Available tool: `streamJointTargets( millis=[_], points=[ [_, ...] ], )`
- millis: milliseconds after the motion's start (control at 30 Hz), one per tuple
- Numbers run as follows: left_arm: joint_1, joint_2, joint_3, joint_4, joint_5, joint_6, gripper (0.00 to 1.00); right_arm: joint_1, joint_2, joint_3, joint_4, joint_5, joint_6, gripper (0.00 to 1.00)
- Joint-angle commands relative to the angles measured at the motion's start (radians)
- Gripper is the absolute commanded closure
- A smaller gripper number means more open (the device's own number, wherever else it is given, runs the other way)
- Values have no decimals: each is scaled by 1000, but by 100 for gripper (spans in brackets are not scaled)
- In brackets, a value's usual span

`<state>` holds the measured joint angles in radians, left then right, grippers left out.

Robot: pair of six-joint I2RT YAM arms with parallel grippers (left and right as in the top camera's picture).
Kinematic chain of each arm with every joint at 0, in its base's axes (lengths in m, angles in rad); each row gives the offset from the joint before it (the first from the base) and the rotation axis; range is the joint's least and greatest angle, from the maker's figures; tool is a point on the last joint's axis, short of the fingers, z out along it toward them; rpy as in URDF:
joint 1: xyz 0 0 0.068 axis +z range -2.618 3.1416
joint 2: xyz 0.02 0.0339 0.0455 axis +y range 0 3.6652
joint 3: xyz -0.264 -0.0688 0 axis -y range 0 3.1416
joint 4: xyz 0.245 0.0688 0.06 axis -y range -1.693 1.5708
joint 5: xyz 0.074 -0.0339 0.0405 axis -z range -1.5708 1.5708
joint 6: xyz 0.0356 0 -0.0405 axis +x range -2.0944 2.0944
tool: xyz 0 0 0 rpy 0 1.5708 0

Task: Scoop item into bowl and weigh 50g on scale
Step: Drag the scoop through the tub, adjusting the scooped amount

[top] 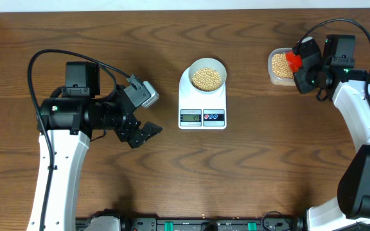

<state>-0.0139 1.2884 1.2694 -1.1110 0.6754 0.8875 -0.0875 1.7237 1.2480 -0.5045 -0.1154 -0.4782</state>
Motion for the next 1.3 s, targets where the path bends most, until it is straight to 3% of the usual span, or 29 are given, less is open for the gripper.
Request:
streamJointTargets(
  millis=[0, 367, 733, 1267],
  points=[
    [4, -2, 15, -3, 13, -2, 2, 4, 11, -3, -8, 34, -10, 99],
    [4, -2, 15, -3, 13, -2, 2, 4, 12, -3, -53, -105, -8, 99],
    [4, -2, 15, -3, 13, -2, 2, -19, 12, -3, -45, -134, 132, 99],
    [4, -2, 15, -3, 13, -2, 2, -185, 12, -3, -42, -512, 221, 99]
  ],
)
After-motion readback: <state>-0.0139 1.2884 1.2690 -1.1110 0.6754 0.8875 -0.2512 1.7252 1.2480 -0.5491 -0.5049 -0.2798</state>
